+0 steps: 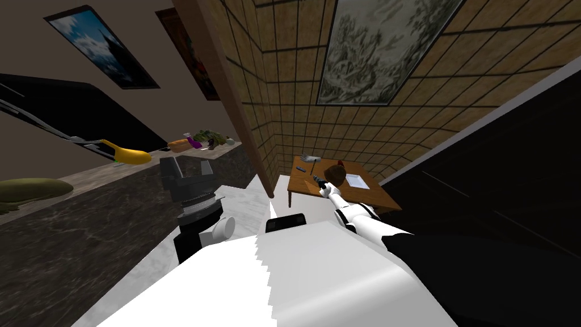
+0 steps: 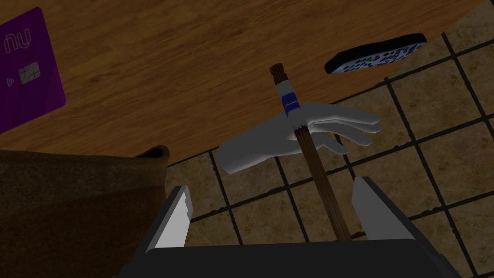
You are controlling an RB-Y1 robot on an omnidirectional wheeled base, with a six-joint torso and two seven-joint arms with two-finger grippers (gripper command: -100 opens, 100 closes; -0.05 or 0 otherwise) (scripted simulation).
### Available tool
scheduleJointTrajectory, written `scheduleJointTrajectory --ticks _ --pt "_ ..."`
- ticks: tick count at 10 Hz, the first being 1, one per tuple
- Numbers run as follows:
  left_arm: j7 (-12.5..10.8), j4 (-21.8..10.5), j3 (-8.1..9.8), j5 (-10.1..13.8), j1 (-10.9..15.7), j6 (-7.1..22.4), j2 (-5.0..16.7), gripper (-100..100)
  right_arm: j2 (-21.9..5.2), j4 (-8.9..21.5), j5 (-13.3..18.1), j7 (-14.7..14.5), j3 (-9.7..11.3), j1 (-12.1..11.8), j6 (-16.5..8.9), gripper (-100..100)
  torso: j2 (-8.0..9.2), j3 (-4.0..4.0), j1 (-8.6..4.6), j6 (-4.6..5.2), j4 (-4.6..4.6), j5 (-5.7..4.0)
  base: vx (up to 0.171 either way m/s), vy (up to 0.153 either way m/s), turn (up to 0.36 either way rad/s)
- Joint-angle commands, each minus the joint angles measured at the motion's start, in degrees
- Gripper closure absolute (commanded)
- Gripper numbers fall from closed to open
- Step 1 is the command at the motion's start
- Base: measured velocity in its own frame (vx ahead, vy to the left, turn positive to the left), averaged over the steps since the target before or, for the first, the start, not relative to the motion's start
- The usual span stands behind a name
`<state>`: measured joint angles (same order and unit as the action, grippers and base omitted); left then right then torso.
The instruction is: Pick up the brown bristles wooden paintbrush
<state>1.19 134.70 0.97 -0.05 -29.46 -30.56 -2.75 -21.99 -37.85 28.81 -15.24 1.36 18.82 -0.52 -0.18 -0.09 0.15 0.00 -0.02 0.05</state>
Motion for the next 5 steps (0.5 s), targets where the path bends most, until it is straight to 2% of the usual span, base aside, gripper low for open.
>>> scheduleJointTrajectory --ticks 1,2,4,5 --pt "0.0 0.0 0.00 0.0 0.0 0.0 0.0 0 -1.2 2.9 0.0 -1.4 0.7 2.8 -1.0 -100 0.00 0.00 0.00 0.00 0.00 0.00 0.070 0.047 0.102" --pt "0.0 0.0 0.00 0.0 0.0 0.0 0.0 0 -1.2 3.7 0.0 -1.4 0.7 2.8 -1.0 -100 -0.08 -0.04 0.05 0.00 -0.02 0.01 0.055 0.035 0.036" --pt "0.0 0.0 0.00 0.0 0.0 0.0 0.0 0 -2.5 7.8 0.2 -3.1 1.2 6.5 -1.8 -100 -0.05 -0.03 0.00 0.01 -0.02 0.00 0.066 0.040 0.066" --pt "0.0 0.0 0.00 0.0 0.0 0.0 0.0 0 -2.5 8.2 0.2 -3.1 1.2 6.5 -1.8 -100 -0.10 -0.06 0.06 0.00 -0.03 0.01 0.053 0.042 0.041"
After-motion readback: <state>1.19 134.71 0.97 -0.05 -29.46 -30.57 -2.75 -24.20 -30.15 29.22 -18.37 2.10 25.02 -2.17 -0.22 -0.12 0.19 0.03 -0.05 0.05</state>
